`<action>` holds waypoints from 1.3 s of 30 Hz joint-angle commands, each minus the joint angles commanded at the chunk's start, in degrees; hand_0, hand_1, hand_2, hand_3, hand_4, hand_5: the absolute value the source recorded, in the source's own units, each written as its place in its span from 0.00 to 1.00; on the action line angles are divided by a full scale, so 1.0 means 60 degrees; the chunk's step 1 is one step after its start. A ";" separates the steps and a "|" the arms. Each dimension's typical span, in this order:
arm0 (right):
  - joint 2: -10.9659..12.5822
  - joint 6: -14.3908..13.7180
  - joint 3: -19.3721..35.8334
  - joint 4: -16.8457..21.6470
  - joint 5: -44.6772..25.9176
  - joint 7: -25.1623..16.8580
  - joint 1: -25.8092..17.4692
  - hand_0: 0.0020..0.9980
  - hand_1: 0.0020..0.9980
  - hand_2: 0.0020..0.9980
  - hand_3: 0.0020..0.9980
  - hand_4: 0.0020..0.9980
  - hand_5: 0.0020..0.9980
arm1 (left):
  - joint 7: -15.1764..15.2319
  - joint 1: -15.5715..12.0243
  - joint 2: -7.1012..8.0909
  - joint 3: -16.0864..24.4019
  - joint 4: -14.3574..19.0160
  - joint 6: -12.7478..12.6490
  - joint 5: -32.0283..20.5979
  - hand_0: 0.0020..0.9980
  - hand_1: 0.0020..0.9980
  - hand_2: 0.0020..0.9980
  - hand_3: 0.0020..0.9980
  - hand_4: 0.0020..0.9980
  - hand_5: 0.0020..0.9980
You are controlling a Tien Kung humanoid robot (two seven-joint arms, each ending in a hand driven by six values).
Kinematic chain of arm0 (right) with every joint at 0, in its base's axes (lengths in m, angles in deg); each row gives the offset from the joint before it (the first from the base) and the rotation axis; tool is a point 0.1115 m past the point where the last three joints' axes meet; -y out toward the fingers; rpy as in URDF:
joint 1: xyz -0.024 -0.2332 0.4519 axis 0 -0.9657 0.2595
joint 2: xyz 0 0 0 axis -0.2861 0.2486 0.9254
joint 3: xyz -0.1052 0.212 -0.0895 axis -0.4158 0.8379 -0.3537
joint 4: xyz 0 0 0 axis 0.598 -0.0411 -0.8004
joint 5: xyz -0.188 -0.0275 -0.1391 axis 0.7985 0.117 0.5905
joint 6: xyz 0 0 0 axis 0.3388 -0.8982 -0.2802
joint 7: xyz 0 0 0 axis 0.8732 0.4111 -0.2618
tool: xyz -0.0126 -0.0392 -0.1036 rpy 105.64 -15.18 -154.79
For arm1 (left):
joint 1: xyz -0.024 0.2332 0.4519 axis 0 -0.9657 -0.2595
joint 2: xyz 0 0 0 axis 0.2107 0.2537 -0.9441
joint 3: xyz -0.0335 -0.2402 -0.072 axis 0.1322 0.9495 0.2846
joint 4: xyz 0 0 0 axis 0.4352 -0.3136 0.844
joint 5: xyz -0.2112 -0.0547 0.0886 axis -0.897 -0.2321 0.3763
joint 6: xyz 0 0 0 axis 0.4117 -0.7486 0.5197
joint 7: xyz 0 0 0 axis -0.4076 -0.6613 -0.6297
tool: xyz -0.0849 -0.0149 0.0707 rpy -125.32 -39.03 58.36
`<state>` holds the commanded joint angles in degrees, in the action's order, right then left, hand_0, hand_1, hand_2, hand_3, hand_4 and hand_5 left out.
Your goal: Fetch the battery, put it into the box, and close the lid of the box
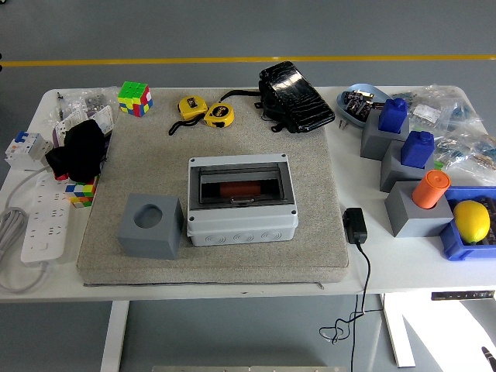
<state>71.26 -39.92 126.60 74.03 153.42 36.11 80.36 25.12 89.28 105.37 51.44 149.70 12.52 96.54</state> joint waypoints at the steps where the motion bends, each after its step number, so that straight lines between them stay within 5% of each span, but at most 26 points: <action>1: -0.0002 0.0002 -0.0015 0.0000 -0.0008 -0.0004 0.0001 0.85 0.83 0.78 0.82 1.00 1.00 | 0.0002 -0.0008 0.0000 -0.0011 -0.0006 -0.0002 -0.0009 0.85 0.87 0.88 0.86 1.00 0.91; 15: 0.0003 0.0003 -0.0057 0.0000 -0.0020 -0.0003 0.0023 0.85 0.83 0.78 0.82 1.00 1.00 | 0.0096 0.0001 -0.0042 -0.0084 0.0011 0.0043 -0.0385 0.85 0.87 0.88 0.86 1.00 0.91; 16: 0.0003 0.0004 -0.0048 0.0000 -0.0010 0.0002 0.0024 0.85 0.83 0.78 0.82 1.00 1.00 | 0.0102 0.0002 -0.0054 -0.0094 0.0010 0.0055 -0.0437 0.95 0.93 0.88 0.86 1.00 0.93; 22: -0.0002 0.0002 -0.0077 0.0000 -0.0049 -0.0016 0.0054 0.85 0.83 0.79 0.82 1.00 1.00 | 0.0051 -0.0004 -0.0034 -0.0134 -0.0002 0.0143 -0.0365 1.00 0.98 0.90 0.86 1.00 0.95; 39: -0.0040 0.0001 0.0001 0.0000 -0.0029 -0.0022 0.0095 0.85 0.83 0.78 0.82 1.00 1.00 | -0.0006 0.0048 -0.0017 -0.0125 0.0000 0.0177 -0.0320 0.99 0.98 0.89 0.85 1.00 0.98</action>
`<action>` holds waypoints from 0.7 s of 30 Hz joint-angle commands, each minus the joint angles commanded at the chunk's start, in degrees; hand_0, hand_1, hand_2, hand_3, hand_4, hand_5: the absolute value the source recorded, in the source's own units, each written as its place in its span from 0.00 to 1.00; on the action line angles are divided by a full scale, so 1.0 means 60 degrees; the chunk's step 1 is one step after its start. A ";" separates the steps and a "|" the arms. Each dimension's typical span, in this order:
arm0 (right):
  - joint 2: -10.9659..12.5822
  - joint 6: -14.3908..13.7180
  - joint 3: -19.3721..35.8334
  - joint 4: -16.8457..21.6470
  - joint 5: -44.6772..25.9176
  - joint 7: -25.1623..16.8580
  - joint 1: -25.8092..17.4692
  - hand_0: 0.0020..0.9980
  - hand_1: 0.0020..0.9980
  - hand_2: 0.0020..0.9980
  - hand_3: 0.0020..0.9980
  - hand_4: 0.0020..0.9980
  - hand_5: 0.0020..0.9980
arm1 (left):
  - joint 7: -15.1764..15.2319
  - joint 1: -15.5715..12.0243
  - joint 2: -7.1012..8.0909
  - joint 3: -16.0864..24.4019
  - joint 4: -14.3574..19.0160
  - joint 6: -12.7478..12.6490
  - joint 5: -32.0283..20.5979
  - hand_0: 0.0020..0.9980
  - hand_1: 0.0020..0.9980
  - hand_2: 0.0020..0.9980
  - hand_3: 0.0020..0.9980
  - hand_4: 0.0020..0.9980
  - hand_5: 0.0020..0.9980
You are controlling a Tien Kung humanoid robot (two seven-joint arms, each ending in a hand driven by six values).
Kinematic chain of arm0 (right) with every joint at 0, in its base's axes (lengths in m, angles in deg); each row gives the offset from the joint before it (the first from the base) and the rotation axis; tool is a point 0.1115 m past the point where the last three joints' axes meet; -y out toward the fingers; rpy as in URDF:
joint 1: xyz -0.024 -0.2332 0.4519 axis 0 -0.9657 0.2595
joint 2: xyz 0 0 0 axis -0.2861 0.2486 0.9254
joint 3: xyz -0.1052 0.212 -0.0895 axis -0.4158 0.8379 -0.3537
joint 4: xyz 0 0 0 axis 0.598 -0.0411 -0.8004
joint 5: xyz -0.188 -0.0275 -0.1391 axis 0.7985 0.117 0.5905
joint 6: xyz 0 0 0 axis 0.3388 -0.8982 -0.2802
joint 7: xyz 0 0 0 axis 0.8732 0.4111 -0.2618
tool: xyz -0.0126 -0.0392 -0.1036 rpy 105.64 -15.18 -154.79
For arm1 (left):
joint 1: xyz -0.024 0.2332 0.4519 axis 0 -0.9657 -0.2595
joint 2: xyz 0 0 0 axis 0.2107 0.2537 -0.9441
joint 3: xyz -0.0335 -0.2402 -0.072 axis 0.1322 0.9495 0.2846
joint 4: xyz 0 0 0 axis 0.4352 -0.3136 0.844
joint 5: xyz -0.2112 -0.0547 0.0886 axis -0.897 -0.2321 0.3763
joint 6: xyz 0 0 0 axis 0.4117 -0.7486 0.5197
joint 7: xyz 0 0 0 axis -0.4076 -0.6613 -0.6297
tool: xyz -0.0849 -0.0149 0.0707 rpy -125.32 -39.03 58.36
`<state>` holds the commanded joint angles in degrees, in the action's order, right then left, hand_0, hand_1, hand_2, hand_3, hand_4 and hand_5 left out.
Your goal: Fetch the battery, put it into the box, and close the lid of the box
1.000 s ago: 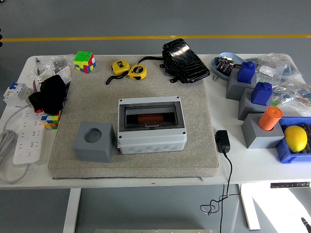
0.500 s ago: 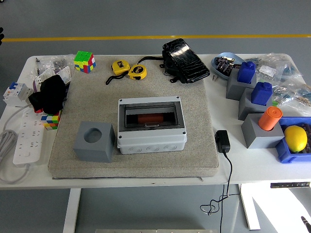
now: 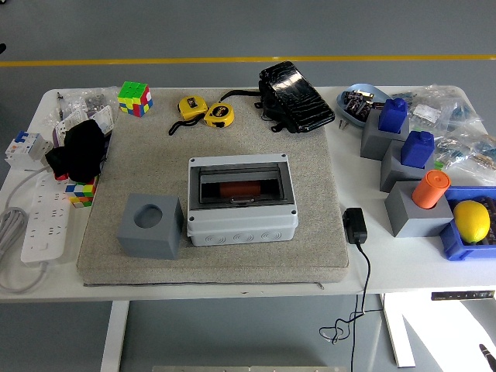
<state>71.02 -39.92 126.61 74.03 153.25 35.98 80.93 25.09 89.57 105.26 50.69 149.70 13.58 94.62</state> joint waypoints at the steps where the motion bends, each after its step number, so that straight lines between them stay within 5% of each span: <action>1: -0.0003 0.0001 -0.0011 0.0000 -0.0012 -0.0004 0.0000 0.85 0.83 0.78 0.82 1.00 1.00 | 0.0001 0.0001 -0.0003 0.0002 -0.0001 0.0017 -0.0007 0.95 0.94 0.89 0.85 1.00 0.97; 21: -0.0019 -0.0005 -0.0029 0.0000 -0.0053 -0.0003 0.0024 0.85 0.82 0.78 0.82 1.00 1.00 | -0.0309 -0.0019 -0.0179 -0.0124 -0.0211 0.0544 -0.0582 0.88 0.91 0.89 0.87 1.00 0.98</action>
